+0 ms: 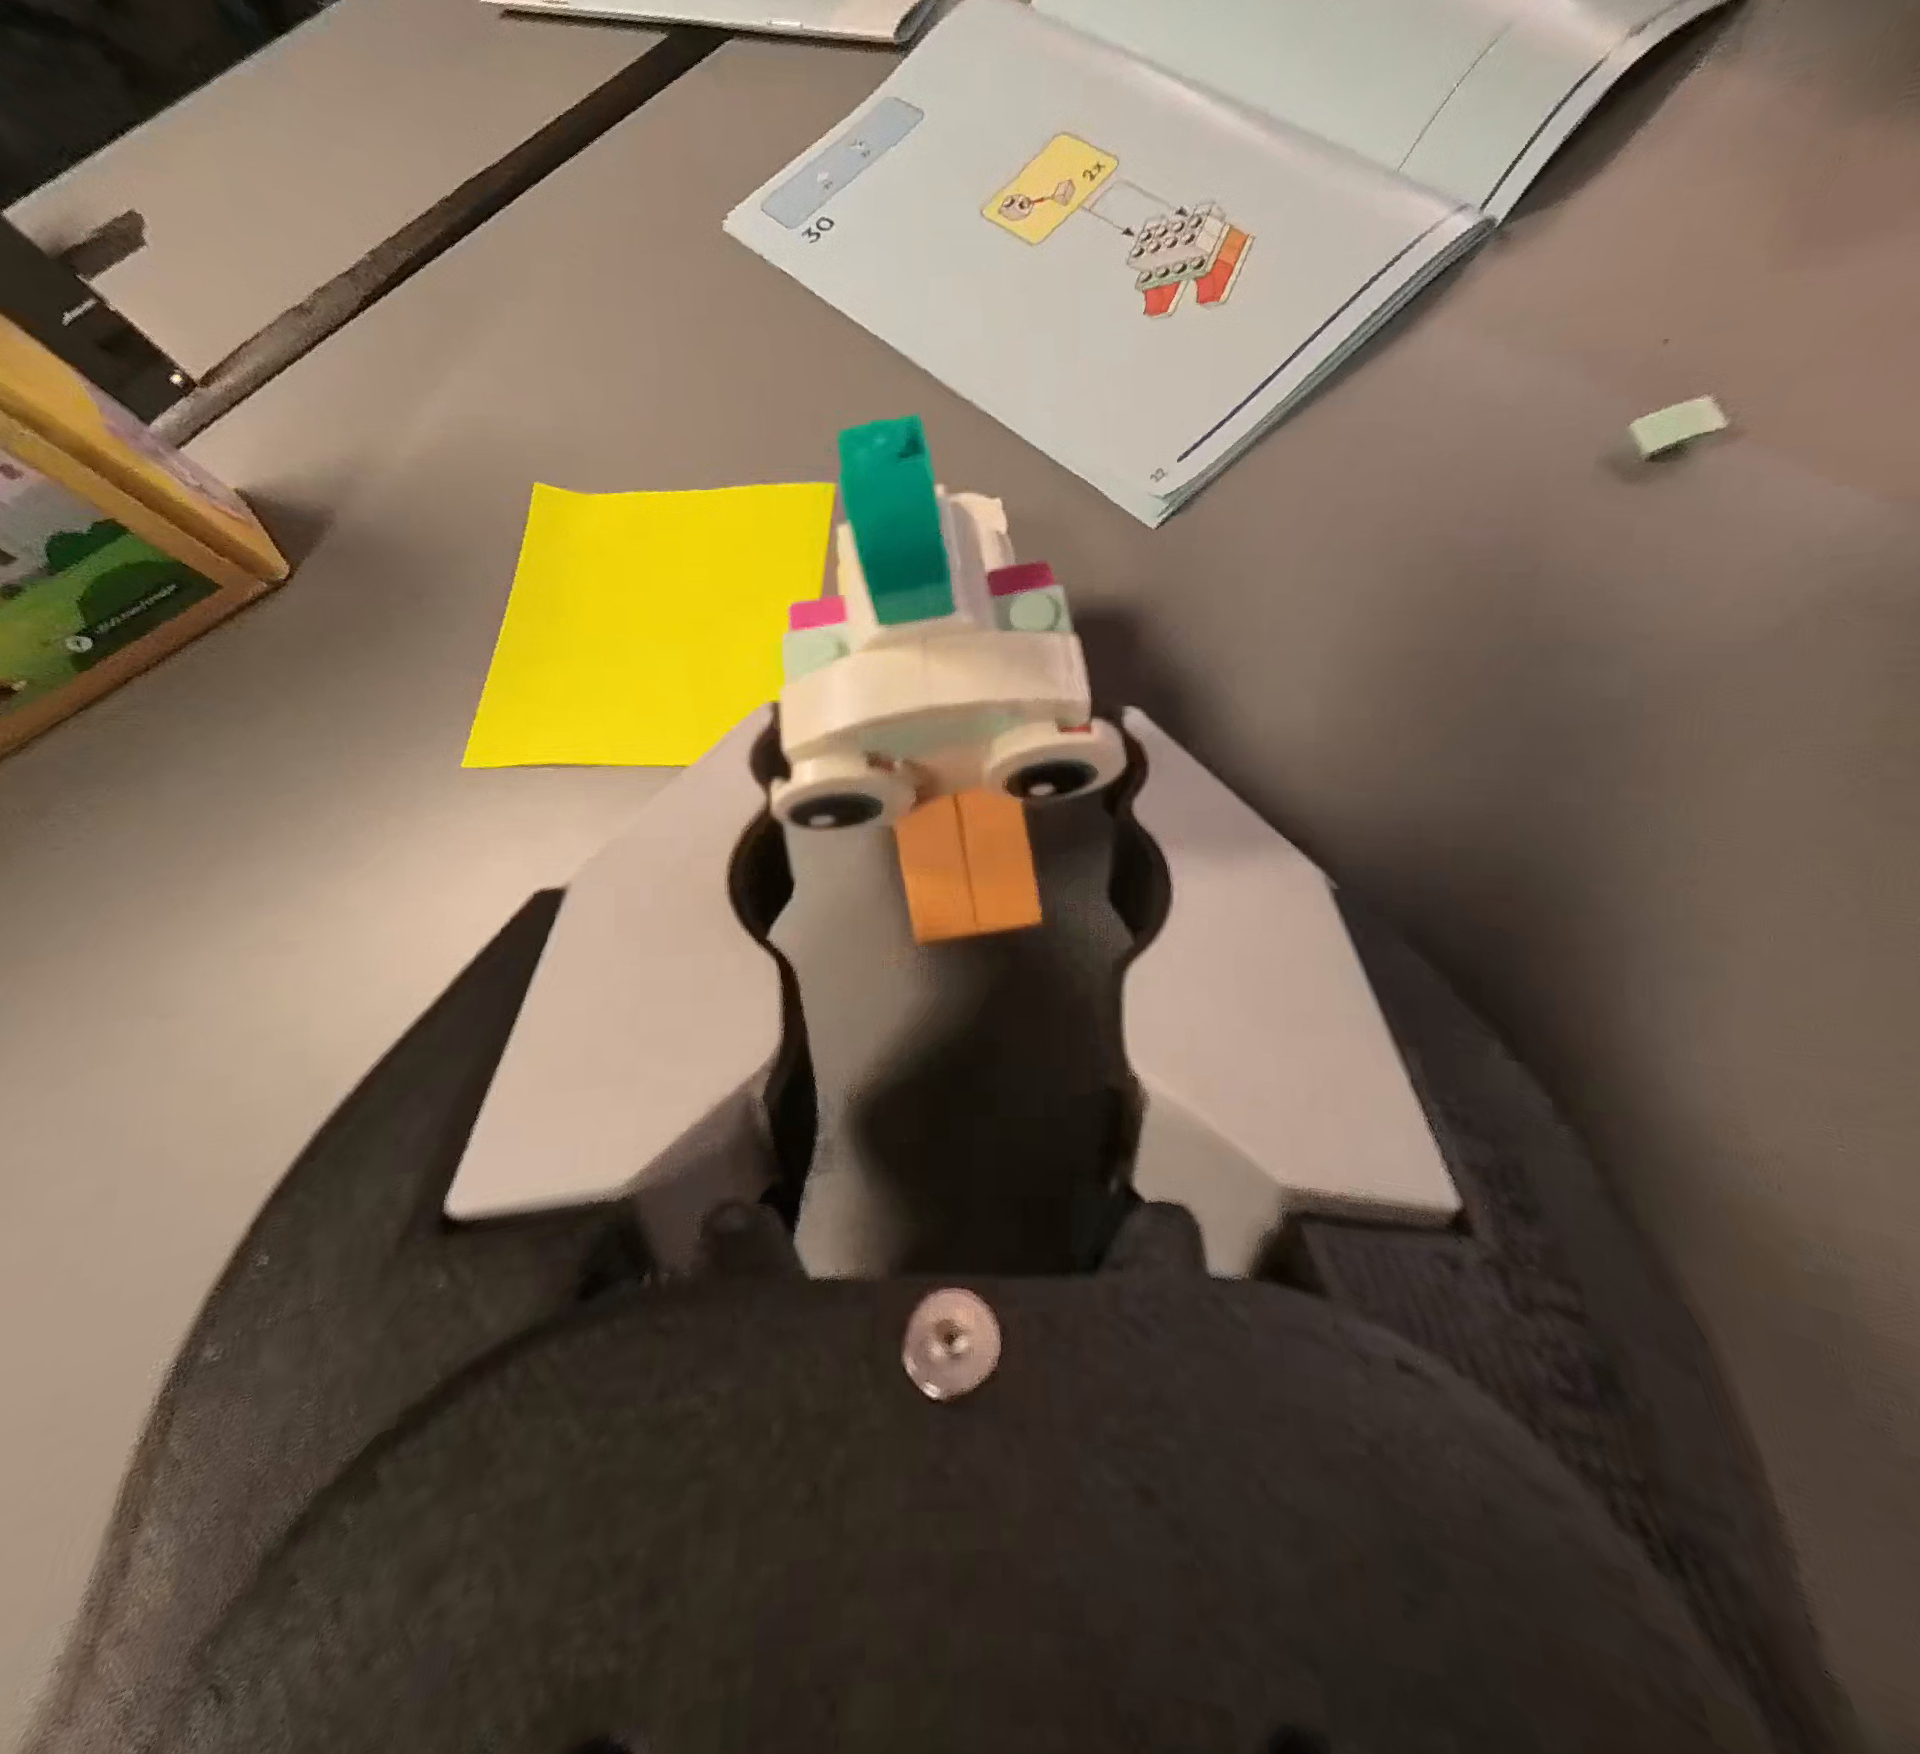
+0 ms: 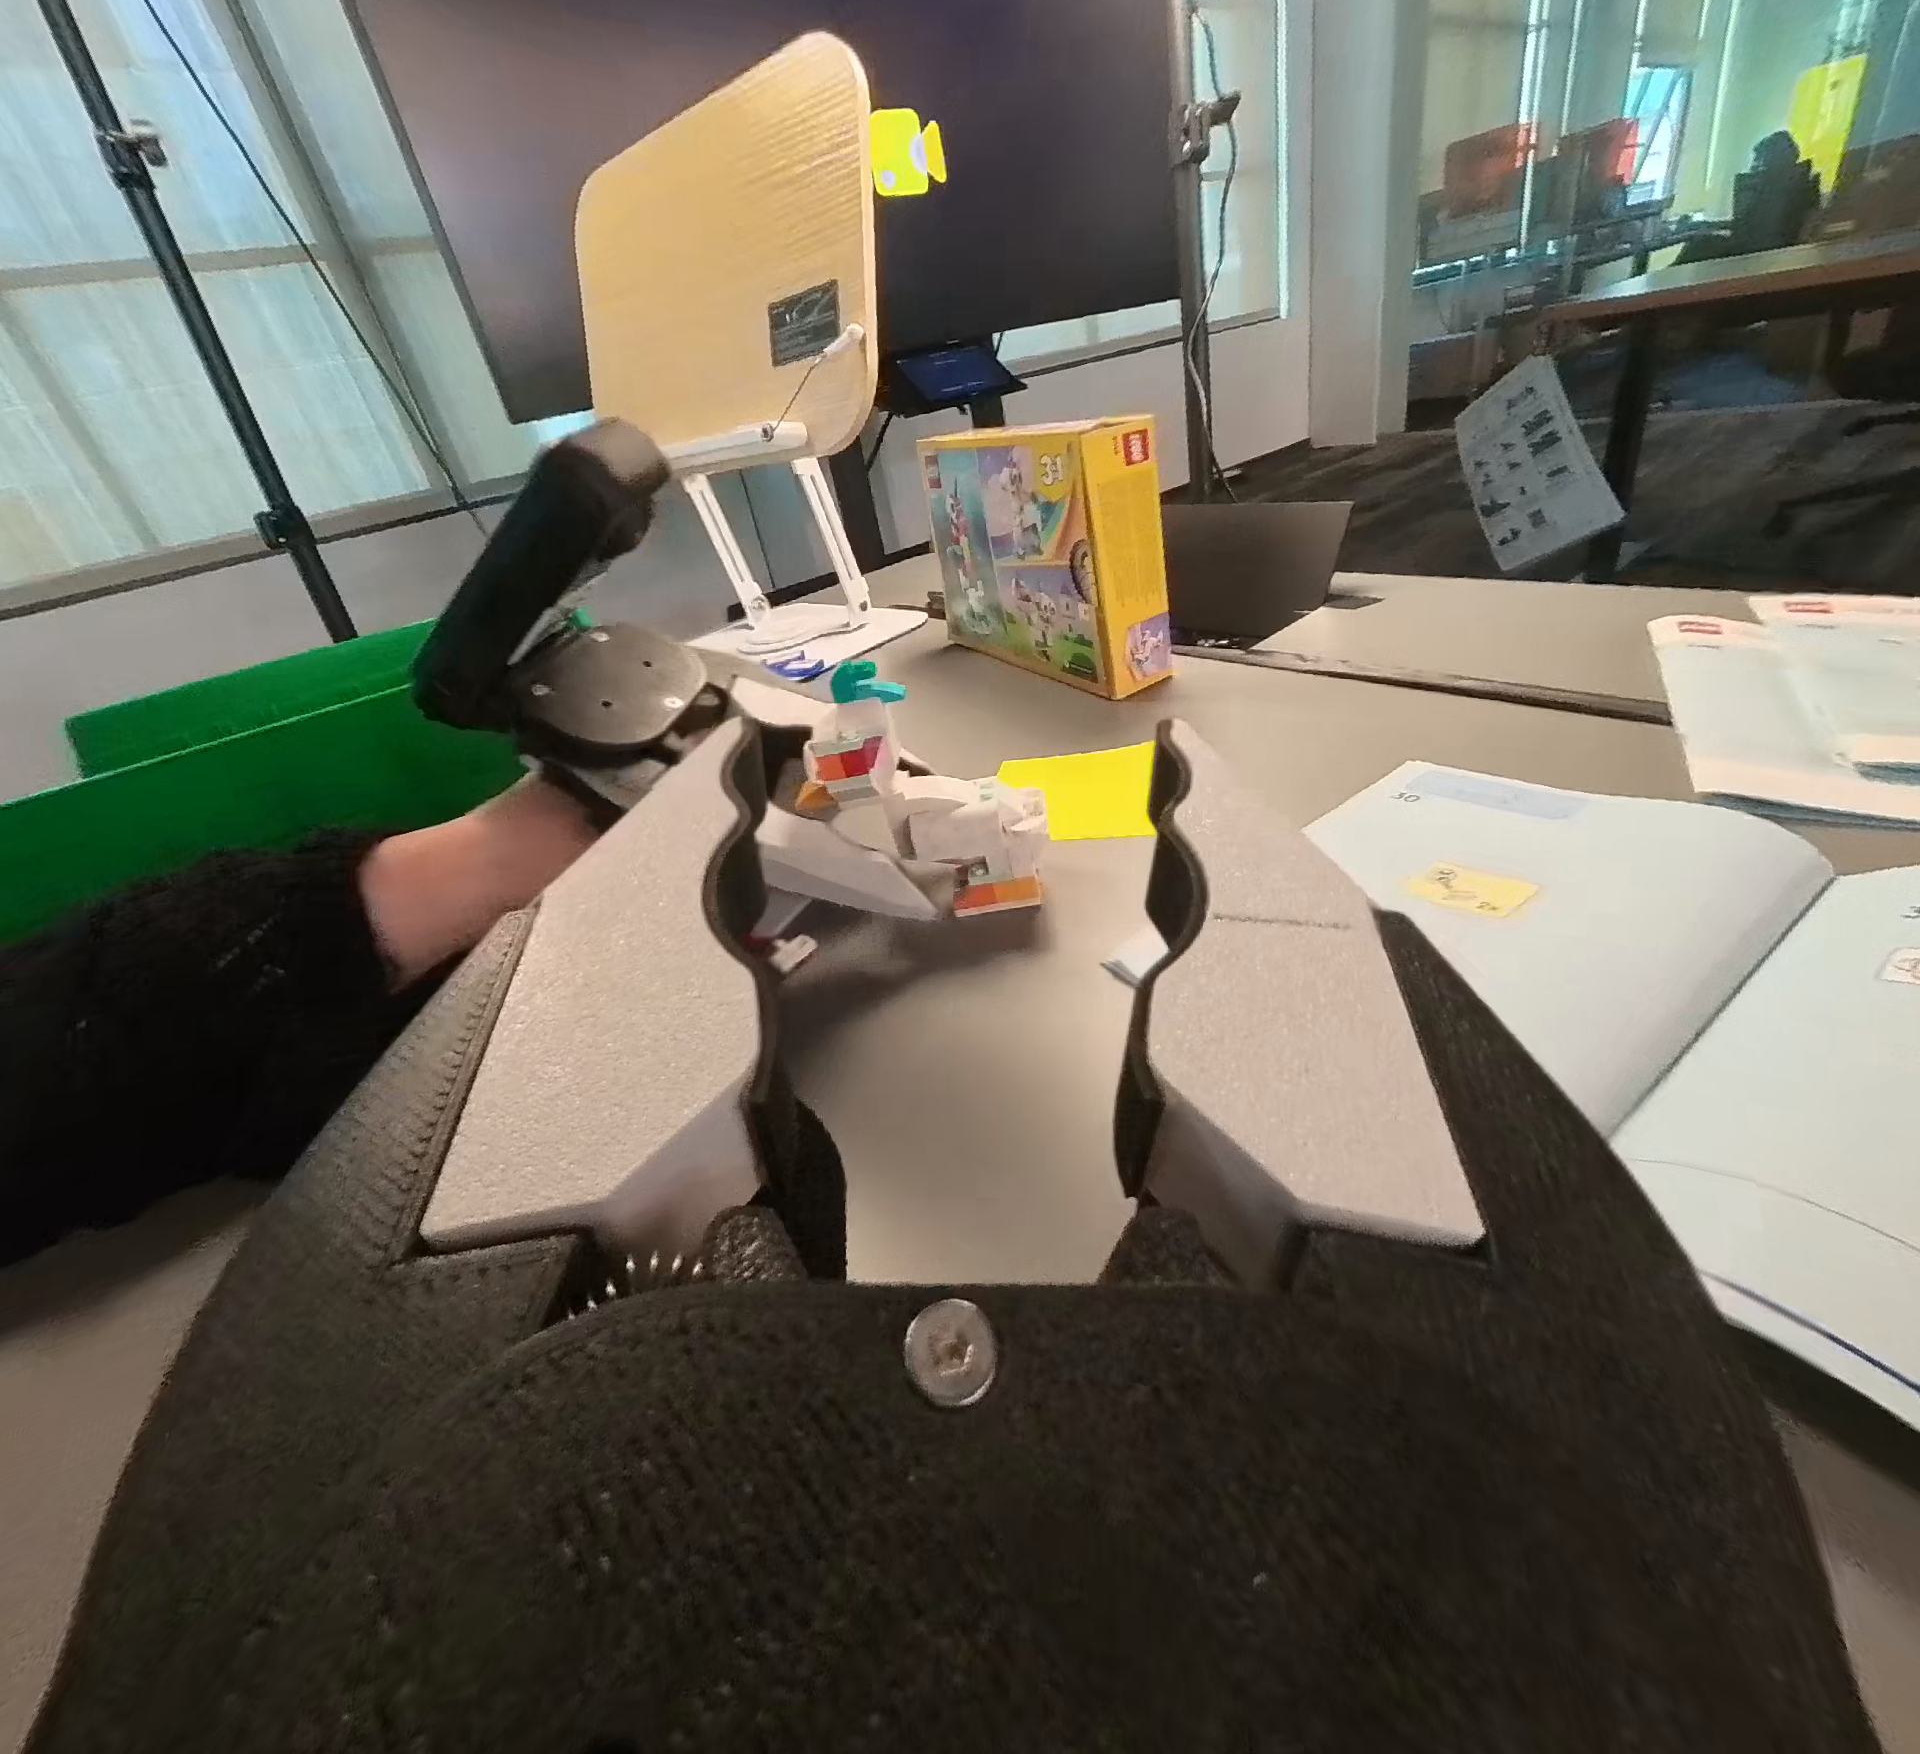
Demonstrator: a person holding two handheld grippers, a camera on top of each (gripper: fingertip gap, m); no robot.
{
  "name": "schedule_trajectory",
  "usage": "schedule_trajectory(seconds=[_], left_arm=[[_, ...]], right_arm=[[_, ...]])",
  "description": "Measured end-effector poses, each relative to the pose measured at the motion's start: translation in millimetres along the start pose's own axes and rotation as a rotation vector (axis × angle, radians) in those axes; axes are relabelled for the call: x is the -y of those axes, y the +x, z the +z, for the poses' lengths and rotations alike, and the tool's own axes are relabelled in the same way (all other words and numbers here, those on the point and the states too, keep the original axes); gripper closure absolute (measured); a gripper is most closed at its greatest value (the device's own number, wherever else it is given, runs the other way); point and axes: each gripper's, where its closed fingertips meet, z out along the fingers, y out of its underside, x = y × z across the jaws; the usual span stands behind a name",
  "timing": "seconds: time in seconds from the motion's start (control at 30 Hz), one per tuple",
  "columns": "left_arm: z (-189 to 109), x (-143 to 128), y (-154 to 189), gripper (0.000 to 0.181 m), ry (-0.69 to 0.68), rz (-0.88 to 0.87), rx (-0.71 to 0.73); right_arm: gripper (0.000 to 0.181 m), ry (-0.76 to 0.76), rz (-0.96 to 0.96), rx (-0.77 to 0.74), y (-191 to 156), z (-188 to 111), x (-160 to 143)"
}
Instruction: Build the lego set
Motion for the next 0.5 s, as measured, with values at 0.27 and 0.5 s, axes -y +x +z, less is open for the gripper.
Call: schedule_trajectory(seconds=[0.27,0.5], left_arm=[[-47.1,7.5,3.7,0.097,0.155,0.029,0.167],[-82.9,44.1,55.7,0.106,0.465,0.149,0.244]], right_arm=[[0.108,0.134,-0.283,-0.289,70.0,-52.4,57.4],[0.115,0.063,-0.451,-0.554,165.5,-125.3,69.4]])
